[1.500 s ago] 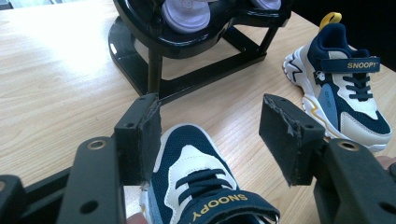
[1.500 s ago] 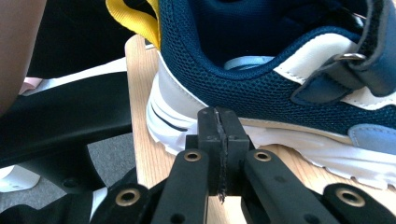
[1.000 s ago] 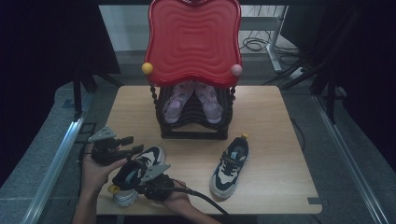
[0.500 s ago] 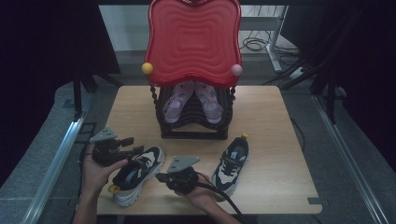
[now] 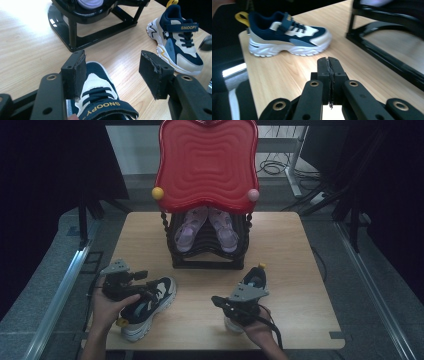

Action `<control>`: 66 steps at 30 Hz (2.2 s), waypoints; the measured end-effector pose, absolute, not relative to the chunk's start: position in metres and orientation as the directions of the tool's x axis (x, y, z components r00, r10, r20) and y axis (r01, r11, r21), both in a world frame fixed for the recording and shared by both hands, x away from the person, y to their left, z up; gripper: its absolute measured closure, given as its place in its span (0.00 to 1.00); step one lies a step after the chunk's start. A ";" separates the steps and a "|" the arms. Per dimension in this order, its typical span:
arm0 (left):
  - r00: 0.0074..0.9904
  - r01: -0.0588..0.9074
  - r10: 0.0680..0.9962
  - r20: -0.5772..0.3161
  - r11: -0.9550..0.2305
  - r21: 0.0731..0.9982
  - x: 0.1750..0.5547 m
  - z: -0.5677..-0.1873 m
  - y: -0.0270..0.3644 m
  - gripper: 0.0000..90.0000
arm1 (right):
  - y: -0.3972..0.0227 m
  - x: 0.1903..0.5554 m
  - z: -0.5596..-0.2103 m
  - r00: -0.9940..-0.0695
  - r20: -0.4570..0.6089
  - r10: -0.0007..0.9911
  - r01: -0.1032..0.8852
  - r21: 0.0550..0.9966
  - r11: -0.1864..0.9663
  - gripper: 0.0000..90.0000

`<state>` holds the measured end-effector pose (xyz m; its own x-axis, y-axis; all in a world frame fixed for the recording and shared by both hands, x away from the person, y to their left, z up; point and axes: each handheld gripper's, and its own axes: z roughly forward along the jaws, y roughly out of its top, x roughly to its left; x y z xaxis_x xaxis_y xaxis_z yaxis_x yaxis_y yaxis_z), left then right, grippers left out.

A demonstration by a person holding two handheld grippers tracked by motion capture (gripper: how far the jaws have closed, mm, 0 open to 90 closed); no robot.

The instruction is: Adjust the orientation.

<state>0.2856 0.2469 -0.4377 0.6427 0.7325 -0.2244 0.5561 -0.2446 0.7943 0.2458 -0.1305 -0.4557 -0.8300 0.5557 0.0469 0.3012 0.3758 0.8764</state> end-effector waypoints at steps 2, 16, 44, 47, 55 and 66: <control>0.643 0.561 0.731 -0.229 -0.247 0.790 0.286 -0.439 0.247 0.44 | -0.146 0.243 -0.454 -0.811 0.043 0.584 0.309 0.878 0.364 0.99; 0.636 0.563 0.735 -0.236 -0.233 0.793 0.284 -0.439 0.253 0.44 | -0.247 0.218 -0.480 -0.649 0.114 0.752 0.439 0.864 0.248 0.99; 0.643 0.572 0.725 -0.247 -0.240 0.784 0.284 -0.441 0.255 0.43 | -0.240 0.224 -0.503 -0.696 0.100 0.711 0.473 0.809 0.349 0.99; 0.644 0.570 0.724 -0.248 -0.238 0.786 0.284 -0.440 0.255 0.43 | -0.239 0.223 -0.504 -0.701 0.098 0.707 0.476 0.802 0.360 0.99; 0.643 0.575 0.723 -0.251 -0.239 0.783 0.287 -0.441 0.255 0.43 | -0.238 0.222 -0.510 -0.706 0.105 0.700 0.484 0.793 0.369 0.99; 0.642 0.574 0.723 -0.255 -0.233 0.785 0.289 -0.440 0.257 0.43 | -0.230 0.216 -0.514 -0.730 0.087 0.678 0.471 0.783 0.406 0.99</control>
<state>0.2891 0.2572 -0.4402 0.6421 0.7231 -0.2546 0.5736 -0.2328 0.7854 0.2164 -0.2301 -0.5135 -0.7302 0.6777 0.0872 0.4707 0.4064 0.7831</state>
